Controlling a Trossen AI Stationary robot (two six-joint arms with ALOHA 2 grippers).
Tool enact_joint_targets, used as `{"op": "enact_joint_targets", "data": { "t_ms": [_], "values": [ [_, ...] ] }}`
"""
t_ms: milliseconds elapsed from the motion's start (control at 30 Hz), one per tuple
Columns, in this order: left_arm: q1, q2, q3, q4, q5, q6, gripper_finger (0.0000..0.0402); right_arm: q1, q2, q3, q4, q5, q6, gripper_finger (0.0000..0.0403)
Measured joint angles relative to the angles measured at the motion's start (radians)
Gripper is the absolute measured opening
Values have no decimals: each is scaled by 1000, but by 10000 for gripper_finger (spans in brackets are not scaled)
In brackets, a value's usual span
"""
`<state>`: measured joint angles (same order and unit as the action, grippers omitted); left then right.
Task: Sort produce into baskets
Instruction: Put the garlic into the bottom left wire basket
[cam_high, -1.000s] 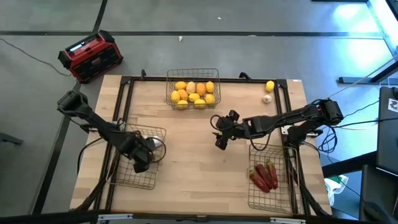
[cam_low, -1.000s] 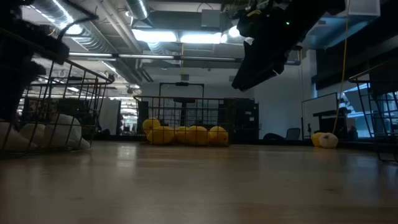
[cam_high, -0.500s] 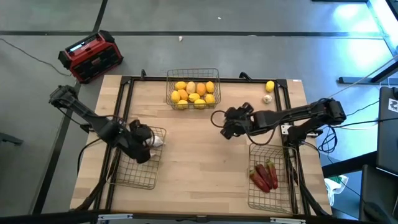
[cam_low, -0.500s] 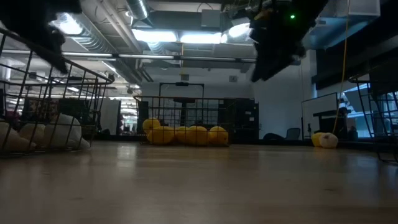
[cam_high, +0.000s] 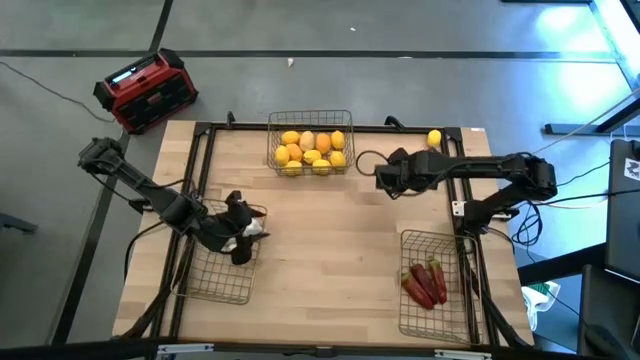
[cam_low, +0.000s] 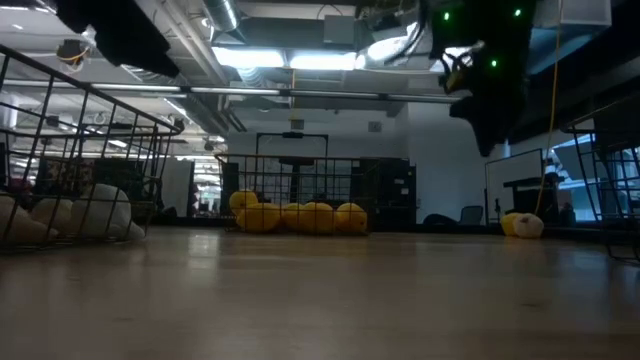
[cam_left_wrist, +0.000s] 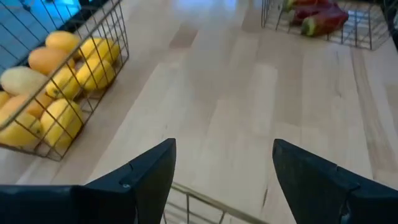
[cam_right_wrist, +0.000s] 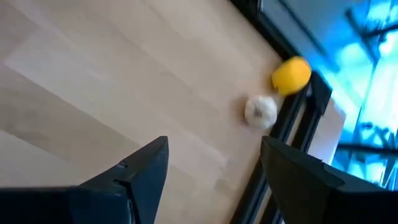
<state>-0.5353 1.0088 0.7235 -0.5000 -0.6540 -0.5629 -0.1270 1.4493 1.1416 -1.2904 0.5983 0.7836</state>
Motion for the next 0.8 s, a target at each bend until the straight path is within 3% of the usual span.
{"op": "enact_joint_targets", "data": {
  "t_ms": [333, 567, 800],
  "values": [
    [80, 0, 0, 132, -3, 125, 263, -231, 0, -97, 26, -24, -150, 253],
    [160, 0, -1, 222, -4, 276, 263, -353, 0, -163, 174, -57, -223, 253],
    [257, 0, -1, 236, -5, 424, 263, -478, 0, -231, 211, -76, -275, 253]
  ]
}}
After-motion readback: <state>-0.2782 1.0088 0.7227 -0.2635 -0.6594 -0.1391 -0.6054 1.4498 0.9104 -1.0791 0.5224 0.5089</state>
